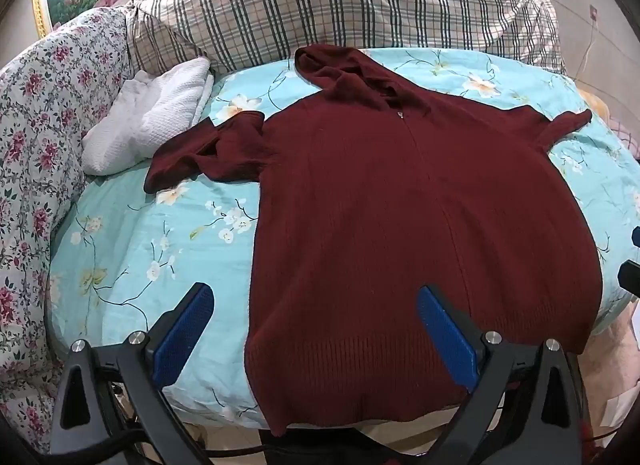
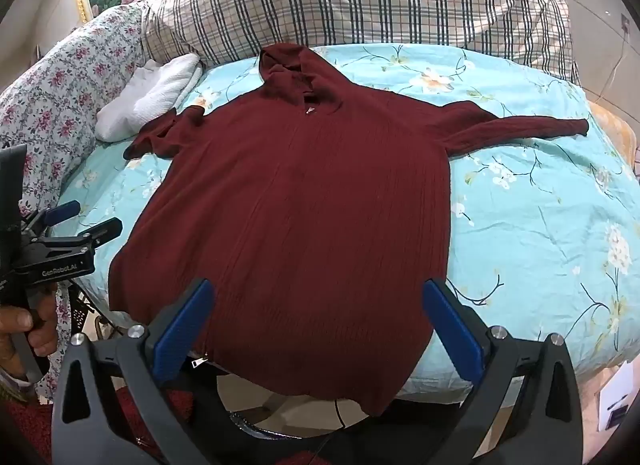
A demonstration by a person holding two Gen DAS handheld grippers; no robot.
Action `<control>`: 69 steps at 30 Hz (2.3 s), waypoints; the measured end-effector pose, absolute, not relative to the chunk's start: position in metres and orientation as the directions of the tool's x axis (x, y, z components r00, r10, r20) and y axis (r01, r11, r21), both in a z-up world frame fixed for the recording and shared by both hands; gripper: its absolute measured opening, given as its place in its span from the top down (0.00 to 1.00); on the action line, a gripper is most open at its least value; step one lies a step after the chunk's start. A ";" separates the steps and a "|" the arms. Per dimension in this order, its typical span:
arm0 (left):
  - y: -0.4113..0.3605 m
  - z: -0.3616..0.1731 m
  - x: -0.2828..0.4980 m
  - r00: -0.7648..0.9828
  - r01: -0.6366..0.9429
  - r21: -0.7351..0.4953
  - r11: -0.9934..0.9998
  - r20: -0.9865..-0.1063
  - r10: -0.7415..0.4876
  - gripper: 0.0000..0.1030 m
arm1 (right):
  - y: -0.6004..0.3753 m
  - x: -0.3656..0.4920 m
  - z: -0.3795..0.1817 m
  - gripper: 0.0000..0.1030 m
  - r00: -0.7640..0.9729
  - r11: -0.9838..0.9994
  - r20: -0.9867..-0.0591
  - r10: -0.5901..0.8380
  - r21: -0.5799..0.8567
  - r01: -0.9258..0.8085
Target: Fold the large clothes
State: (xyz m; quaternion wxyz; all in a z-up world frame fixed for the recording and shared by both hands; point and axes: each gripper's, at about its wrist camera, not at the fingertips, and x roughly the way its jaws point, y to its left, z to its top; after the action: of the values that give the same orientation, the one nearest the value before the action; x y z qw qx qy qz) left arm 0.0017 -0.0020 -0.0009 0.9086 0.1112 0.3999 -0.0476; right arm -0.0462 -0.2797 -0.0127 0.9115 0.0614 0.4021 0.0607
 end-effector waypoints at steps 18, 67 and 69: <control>-0.005 -0.002 0.004 0.667 0.186 0.170 0.968 -0.745 0.002 0.01 | -0.286 -0.044 -0.014 0.00 0.677 0.984 -0.718 0.161 0.170 -0.054; -0.020 -0.021 0.084 0.578 0.202 0.064 0.977 -0.814 -0.066 0.01 | -0.513 0.037 -0.018 0.52 0.751 0.817 -0.659 0.051 0.460 0.348; -0.026 -0.024 0.092 0.569 0.209 0.060 0.976 -0.819 -0.071 0.01 | -0.553 0.053 -0.018 0.53 0.751 0.790 -0.660 0.001 0.461 0.404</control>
State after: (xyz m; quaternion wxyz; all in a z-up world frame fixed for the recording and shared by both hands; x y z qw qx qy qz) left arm 0.0921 -0.0263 -0.0239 0.8825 0.0750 0.4575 -0.0793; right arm 0.0532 -0.5532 -0.0180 0.8852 0.3033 0.3337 -0.1140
